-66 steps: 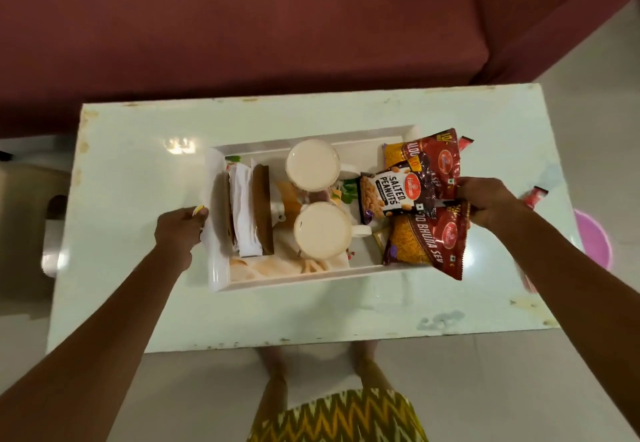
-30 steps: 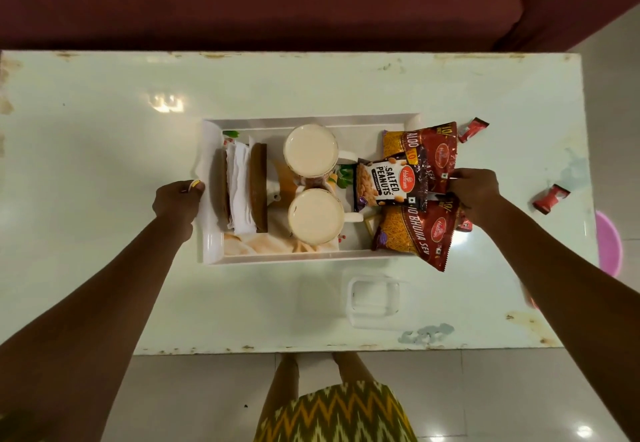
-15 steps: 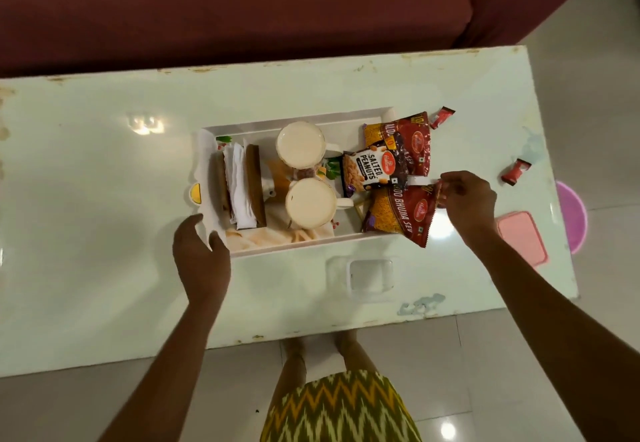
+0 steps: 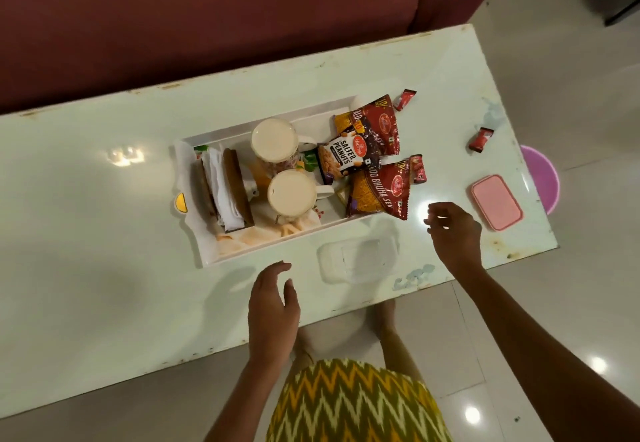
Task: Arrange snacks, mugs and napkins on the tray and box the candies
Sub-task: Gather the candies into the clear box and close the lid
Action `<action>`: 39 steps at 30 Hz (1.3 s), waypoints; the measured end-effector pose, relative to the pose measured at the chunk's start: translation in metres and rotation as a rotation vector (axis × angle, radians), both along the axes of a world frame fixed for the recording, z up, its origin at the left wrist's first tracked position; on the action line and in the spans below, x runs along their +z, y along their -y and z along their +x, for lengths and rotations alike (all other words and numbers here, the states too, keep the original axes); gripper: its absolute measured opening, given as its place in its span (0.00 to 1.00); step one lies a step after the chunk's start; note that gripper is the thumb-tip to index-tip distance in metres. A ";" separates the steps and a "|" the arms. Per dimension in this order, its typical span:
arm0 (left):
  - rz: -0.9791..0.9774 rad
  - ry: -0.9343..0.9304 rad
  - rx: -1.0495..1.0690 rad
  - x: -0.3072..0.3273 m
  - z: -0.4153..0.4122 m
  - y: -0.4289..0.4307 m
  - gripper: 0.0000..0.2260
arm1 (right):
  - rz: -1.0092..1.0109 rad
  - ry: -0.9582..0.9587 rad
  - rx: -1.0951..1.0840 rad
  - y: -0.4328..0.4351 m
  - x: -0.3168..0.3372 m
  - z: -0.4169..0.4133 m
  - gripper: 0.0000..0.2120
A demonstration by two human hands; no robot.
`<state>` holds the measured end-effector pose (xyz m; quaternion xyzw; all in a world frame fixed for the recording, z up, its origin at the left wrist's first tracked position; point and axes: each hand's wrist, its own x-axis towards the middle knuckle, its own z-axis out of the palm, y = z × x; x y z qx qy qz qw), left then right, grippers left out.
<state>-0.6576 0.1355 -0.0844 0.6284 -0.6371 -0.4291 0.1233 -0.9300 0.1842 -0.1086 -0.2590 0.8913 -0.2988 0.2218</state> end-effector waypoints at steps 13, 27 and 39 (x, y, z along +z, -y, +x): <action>0.229 0.093 0.109 -0.030 -0.087 0.001 0.14 | 0.163 -0.064 0.249 0.061 -0.036 -0.074 0.17; 0.240 0.228 0.265 -0.042 -0.118 -0.006 0.09 | 0.157 0.121 0.143 0.091 -0.058 -0.107 0.08; 0.372 0.024 0.487 -0.042 -0.133 -0.016 0.12 | 0.134 0.250 -0.362 0.054 -0.048 -0.207 0.13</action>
